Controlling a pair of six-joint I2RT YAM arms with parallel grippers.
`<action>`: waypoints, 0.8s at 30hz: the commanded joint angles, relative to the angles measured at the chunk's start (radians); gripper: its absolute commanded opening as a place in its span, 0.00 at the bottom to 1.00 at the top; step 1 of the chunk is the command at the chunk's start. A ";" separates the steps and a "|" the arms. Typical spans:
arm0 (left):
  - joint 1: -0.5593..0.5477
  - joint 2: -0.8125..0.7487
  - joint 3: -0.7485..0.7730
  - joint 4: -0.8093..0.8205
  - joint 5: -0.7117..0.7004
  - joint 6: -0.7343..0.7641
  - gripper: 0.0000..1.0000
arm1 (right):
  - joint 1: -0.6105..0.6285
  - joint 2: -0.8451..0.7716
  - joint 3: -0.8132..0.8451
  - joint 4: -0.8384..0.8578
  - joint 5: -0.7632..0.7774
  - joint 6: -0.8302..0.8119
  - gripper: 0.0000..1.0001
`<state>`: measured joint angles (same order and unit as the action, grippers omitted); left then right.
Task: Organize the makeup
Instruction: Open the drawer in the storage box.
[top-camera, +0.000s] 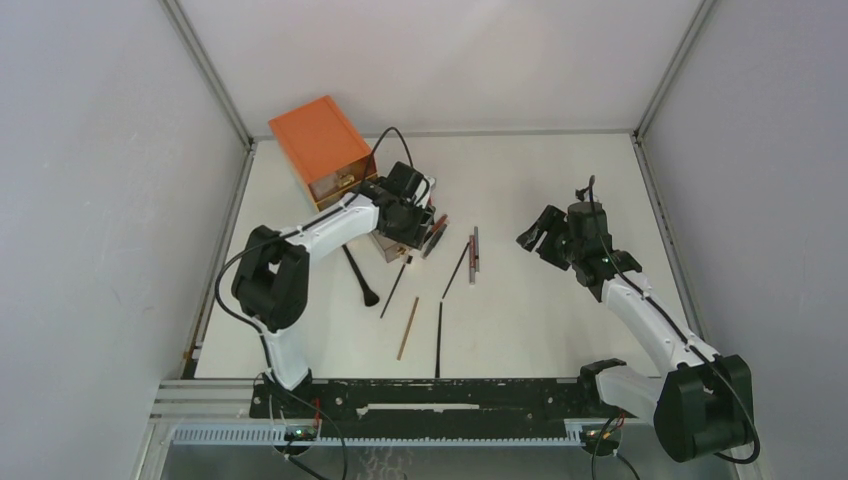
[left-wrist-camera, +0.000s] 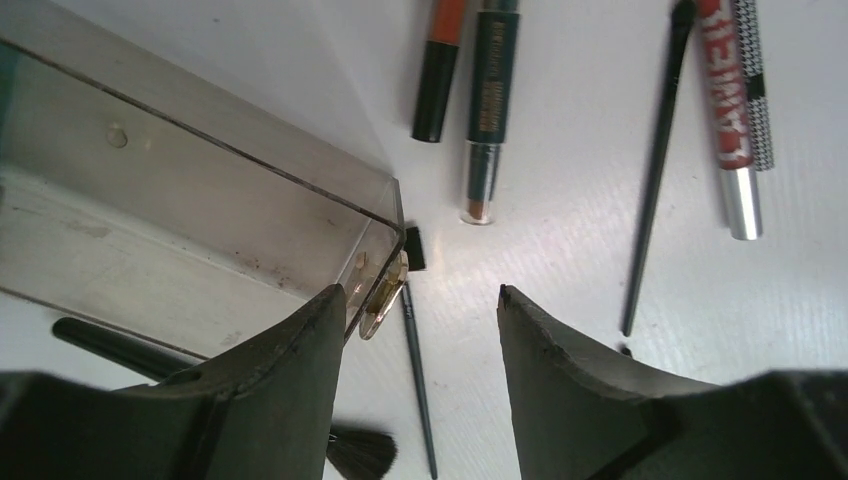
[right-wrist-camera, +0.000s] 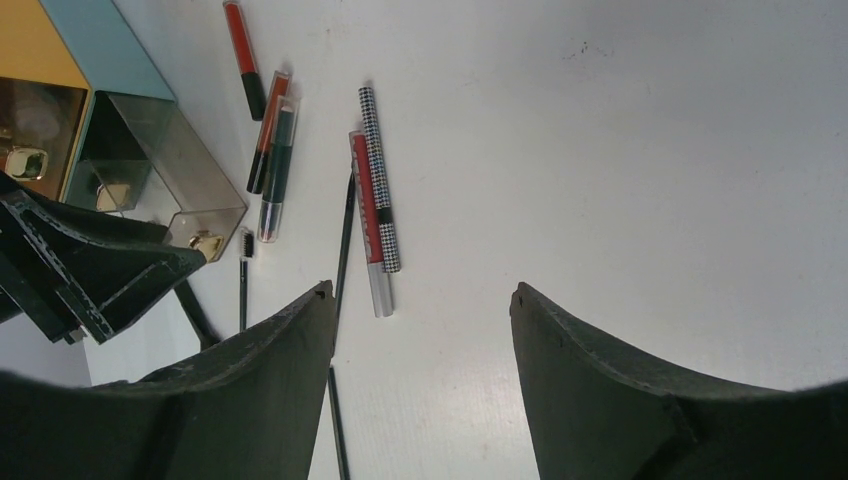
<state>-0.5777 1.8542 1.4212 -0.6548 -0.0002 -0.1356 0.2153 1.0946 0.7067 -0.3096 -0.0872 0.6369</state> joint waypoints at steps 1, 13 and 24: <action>-0.027 -0.037 -0.005 -0.017 0.078 -0.048 0.61 | -0.005 -0.004 -0.001 0.033 -0.002 0.004 0.72; -0.036 -0.080 0.077 -0.090 0.028 -0.025 0.64 | 0.003 0.011 -0.001 0.046 -0.008 0.001 0.72; -0.038 -0.217 0.172 -0.104 0.054 -0.002 0.66 | 0.127 0.261 0.099 0.058 -0.028 -0.015 0.69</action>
<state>-0.6090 1.7439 1.5375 -0.7677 0.0353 -0.1570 0.2974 1.2446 0.7147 -0.2657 -0.0948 0.6353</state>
